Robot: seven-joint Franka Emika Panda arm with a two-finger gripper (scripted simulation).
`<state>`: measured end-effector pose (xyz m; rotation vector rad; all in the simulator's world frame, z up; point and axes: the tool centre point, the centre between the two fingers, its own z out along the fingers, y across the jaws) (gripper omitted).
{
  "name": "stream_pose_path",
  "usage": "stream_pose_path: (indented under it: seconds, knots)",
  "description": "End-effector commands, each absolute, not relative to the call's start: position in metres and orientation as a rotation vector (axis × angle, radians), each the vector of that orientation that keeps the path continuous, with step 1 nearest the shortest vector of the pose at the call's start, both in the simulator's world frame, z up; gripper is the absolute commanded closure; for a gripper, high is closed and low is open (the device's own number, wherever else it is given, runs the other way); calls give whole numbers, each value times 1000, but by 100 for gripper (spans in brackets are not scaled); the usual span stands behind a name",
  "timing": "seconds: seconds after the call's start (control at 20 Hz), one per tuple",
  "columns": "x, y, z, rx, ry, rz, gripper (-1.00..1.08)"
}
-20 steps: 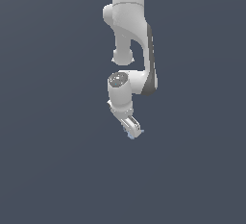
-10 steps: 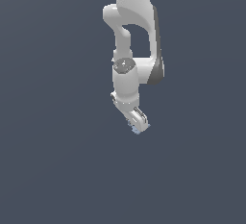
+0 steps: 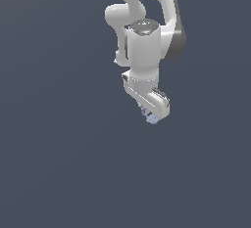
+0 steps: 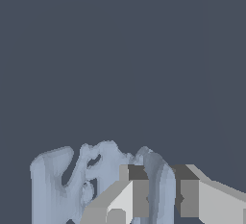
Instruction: Pick up the object and move it to a goal position.
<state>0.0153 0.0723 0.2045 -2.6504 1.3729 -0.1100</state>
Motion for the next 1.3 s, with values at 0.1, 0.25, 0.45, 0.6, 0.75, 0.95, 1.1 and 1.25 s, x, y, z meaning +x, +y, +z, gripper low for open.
stream_pose_path:
  seconds: [0.1,0.25,0.45,0.6,0.75,0.95,1.1,1.25]
  knots:
    - [15,91,258,-2652,1375,-111,108]
    - [15,103,290,-2652,1375,-111,108]
    - [16,117,328,-2652,1374,-111,108]
    - [17,125,349,-2652,1373,-111,108]
    - [18,131,365,-2652,1372,-110,108]
    - [19,137,378,-2652,1370,-109,108]
    - [20,139,383,-2652,1369,-109,108]
    - [20,139,383,-2652,1369,-108,108]
